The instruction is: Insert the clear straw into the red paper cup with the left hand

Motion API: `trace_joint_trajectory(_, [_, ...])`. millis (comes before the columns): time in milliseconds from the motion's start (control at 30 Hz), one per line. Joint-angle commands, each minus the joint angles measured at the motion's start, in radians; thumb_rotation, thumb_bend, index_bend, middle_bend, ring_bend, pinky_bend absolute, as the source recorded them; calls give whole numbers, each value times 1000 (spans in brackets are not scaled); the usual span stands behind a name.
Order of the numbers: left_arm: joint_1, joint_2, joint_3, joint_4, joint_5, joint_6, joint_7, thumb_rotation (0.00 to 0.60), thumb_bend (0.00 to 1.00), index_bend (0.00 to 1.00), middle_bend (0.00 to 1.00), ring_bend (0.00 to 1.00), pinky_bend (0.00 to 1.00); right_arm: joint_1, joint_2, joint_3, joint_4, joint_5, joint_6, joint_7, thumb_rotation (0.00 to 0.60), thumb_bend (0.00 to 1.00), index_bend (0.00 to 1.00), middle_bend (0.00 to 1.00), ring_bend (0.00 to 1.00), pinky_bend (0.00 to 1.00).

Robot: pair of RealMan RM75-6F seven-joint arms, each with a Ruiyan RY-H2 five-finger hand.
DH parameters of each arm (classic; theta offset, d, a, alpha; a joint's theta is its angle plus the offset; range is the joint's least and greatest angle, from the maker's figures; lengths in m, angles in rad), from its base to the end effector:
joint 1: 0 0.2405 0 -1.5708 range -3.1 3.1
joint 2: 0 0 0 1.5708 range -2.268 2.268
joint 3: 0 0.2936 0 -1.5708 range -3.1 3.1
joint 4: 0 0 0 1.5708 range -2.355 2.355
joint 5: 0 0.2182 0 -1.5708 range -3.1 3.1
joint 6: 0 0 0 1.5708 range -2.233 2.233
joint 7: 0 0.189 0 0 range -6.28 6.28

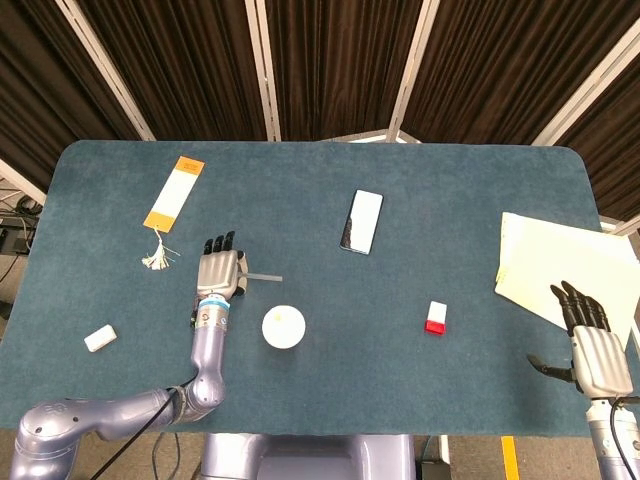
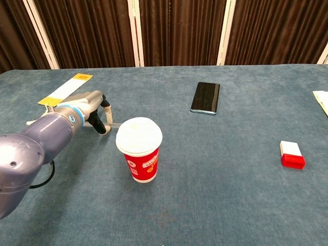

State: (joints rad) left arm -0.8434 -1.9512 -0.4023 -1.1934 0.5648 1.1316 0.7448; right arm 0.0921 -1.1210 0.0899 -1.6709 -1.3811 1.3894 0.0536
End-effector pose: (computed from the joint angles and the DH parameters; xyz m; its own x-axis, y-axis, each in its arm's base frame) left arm -0.1615 0.4402 -0.1176 0.3425 0.2963 0.8916 0.9200 0.0865 -0.3822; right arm -0.3558 -0.2384 0.1588 0.2662 -0.0549 0.9624 -0.9580 0.0958 0.2704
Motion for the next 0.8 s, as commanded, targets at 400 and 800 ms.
trace_joint_trajectory(400, [140,252,-134,-496,80,109,-245,600,455,545,0,0,0,-2,-5,1,-1,6,5,-19,600,139,10,0,0,0])
trace_joint_trajectory(800, [248,455,-187,-925,63,21,-475,600,455,544,0,0,0,-3,-10,1,-1,7,9,-36,600,139,10,0,0,0])
